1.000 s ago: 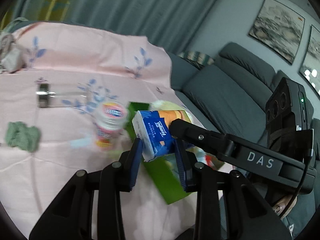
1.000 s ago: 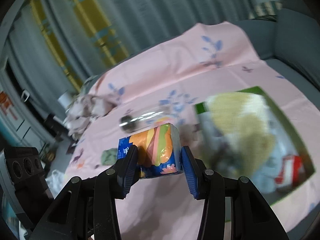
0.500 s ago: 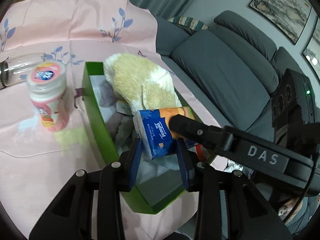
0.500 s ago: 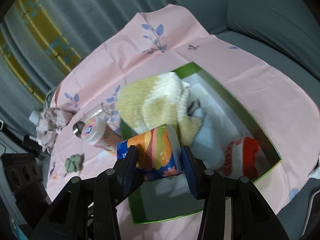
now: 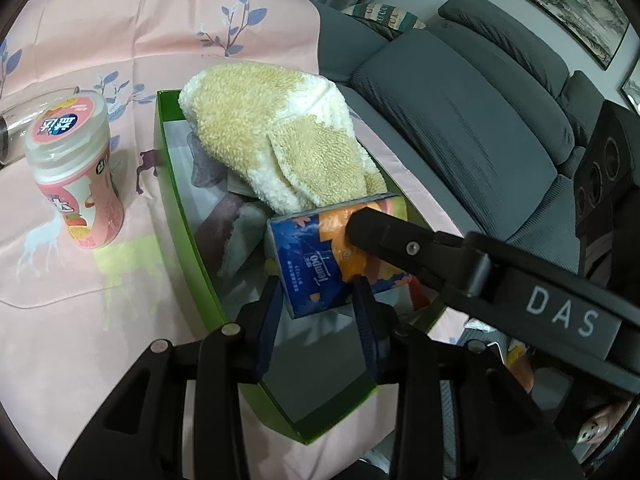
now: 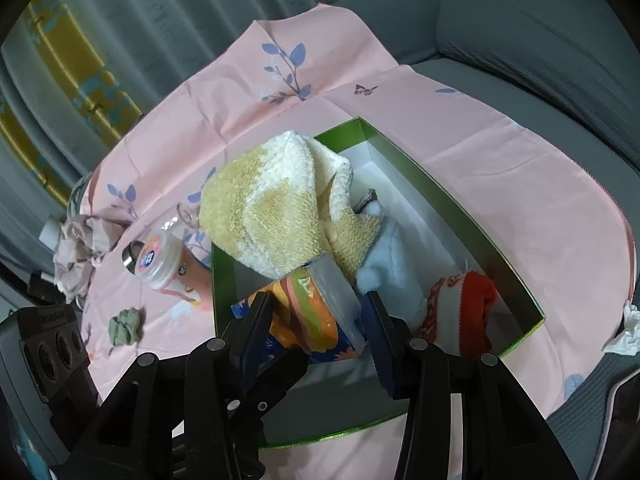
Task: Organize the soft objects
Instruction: 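Carry the tissue pack into the green box and release it, then move the right gripper back to the green knitted cloth, then grasp the green knitted cloth with the right gripper and lift, then carry the green cloth over the green box and lower it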
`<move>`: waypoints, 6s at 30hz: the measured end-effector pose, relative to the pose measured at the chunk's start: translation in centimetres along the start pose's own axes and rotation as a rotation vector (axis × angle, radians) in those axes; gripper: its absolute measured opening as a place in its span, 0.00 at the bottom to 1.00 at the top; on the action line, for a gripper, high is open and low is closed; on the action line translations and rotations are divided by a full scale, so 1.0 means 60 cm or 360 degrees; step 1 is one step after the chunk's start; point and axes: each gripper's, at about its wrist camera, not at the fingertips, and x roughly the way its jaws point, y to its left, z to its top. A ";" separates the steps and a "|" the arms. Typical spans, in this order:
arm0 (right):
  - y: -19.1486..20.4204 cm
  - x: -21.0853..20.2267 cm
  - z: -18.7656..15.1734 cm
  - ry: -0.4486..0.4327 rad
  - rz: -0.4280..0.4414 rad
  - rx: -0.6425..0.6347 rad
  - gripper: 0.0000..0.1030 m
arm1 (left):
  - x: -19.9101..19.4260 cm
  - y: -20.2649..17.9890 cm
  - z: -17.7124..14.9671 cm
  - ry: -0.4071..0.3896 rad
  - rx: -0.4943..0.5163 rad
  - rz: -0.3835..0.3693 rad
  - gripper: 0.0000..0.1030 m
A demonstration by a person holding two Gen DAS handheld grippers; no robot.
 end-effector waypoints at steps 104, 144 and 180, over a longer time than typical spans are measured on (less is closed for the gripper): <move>0.501 0.208 -0.176 0.0445 0.0209 -0.1020 0.22 | -0.384 0.494 -0.145 -0.0441 -0.0795 0.1066 0.96; 0.317 0.215 -0.184 0.0675 0.0450 -0.0416 0.53 | -0.177 0.345 -0.139 -0.0013 -0.0418 0.0321 0.43; 0.378 0.087 -0.197 0.0079 0.0832 -0.0742 0.52 | -0.267 0.284 -0.133 -0.0544 -0.0084 0.0423 0.26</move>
